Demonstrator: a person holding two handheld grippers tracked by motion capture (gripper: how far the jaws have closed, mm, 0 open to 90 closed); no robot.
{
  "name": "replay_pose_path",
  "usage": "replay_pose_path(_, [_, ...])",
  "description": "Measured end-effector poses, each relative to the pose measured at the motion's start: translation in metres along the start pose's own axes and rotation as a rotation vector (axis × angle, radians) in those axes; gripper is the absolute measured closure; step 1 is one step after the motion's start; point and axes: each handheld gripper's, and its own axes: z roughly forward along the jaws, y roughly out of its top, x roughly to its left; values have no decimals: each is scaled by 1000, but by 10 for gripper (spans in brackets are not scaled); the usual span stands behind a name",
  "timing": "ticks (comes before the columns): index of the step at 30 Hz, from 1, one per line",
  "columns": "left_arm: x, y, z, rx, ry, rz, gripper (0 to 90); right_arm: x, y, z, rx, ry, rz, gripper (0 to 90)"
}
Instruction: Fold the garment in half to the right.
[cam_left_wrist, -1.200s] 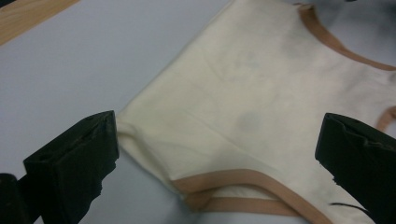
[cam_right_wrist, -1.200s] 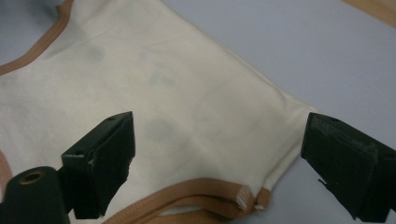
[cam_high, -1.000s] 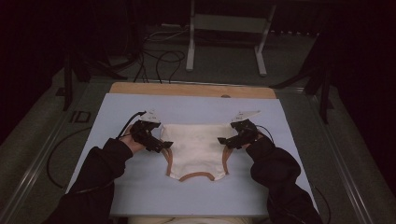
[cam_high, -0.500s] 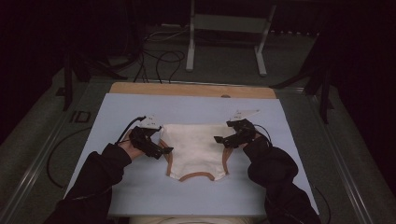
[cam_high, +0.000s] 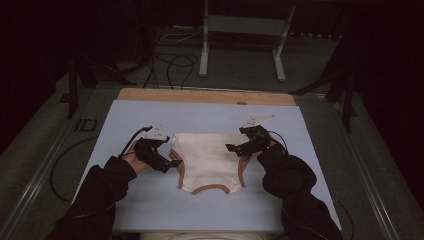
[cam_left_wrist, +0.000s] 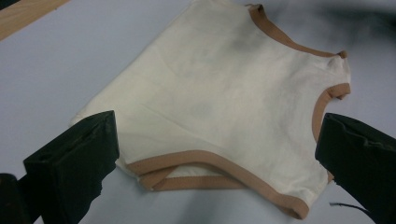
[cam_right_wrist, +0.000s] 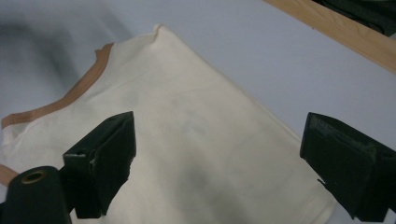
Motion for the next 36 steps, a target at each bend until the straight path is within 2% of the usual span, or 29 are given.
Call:
replay_pose_path(1, [-2, 1, -2, 16, 0, 12, 0, 1, 6, 1, -5, 4, -10, 104])
replay_pose_path(5, [-4, 1, -4, 16, -1, 23, 0, 2, 11, 4, -10, 5, -16, 104])
replay_pose_path(12, [-18, -3, -8, 6, -1, 66, 0, 6, 27, 16, -8, 21, -34, 104])
replay_pose_path(14, [-21, -3, -9, -3, -11, 66, 1, 7, 30, 20, -9, 24, -44, 104])
replay_pose_path(21, [-33, -4, -9, -4, -3, 84, 1, 10, 39, 33, -8, 47, -42, 104])
replay_pose_path(22, [-36, -4, -10, -24, -11, 90, 1, 12, 42, 37, -5, 50, -49, 104])
replay_pose_path(26, [-41, -8, -8, -37, -19, 116, 1, 15, 46, 43, -8, 62, -55, 105])
replay_pose_path(29, [-43, -10, -5, -30, -37, 121, 2, 18, 48, 46, -6, 69, -52, 105])
replay_pose_path(31, [-48, -16, 0, -14, -72, 149, 2, 20, 51, 50, -1, 71, -60, 105])
replay_pose_path(35, [-53, -22, 6, 5, -99, 169, 8, 24, 53, 54, 1, 84, -65, 105])
replay_pose_path(36, [-56, -25, 12, 27, -106, 183, 9, 25, 53, 57, 5, 92, -70, 105])
